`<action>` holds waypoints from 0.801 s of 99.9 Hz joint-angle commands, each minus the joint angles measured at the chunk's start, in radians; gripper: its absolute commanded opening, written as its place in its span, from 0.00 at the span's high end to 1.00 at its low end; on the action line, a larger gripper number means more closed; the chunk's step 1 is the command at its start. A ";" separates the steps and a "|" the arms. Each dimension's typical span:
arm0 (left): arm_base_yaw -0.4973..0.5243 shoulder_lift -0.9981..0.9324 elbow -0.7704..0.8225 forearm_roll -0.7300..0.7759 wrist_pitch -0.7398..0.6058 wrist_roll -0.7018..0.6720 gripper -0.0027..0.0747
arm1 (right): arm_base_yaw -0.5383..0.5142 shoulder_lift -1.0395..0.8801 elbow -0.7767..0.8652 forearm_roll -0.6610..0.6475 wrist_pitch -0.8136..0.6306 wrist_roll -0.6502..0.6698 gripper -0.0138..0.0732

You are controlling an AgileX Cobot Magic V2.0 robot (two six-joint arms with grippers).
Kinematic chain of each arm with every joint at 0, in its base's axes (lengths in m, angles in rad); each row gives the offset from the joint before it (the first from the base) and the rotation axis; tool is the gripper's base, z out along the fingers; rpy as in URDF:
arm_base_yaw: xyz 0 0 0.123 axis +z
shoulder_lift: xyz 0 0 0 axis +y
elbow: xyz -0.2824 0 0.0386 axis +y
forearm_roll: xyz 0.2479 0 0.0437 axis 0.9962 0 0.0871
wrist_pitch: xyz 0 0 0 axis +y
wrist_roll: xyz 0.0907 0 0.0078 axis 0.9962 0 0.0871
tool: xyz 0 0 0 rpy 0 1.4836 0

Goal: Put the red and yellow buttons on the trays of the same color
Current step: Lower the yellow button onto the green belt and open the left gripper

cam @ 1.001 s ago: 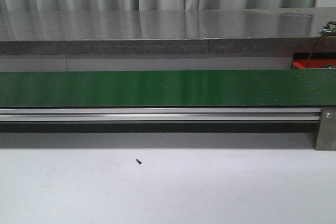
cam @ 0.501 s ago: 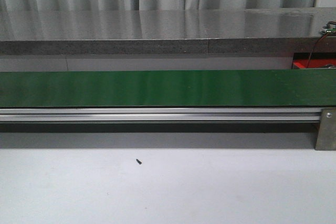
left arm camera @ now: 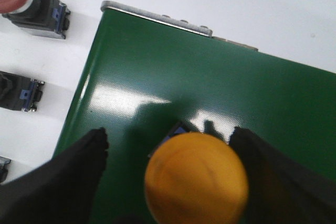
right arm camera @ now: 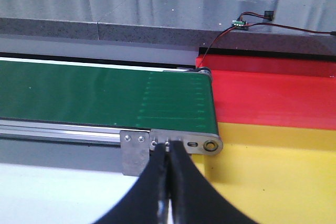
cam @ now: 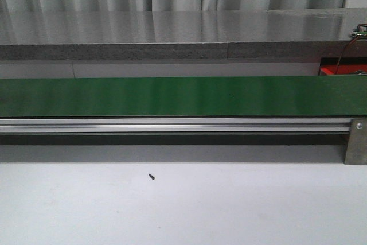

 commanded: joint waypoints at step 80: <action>0.223 -0.341 0.100 0.082 -0.020 -0.043 0.18 | 0.001 -0.018 -0.019 -0.005 -0.074 -0.001 0.98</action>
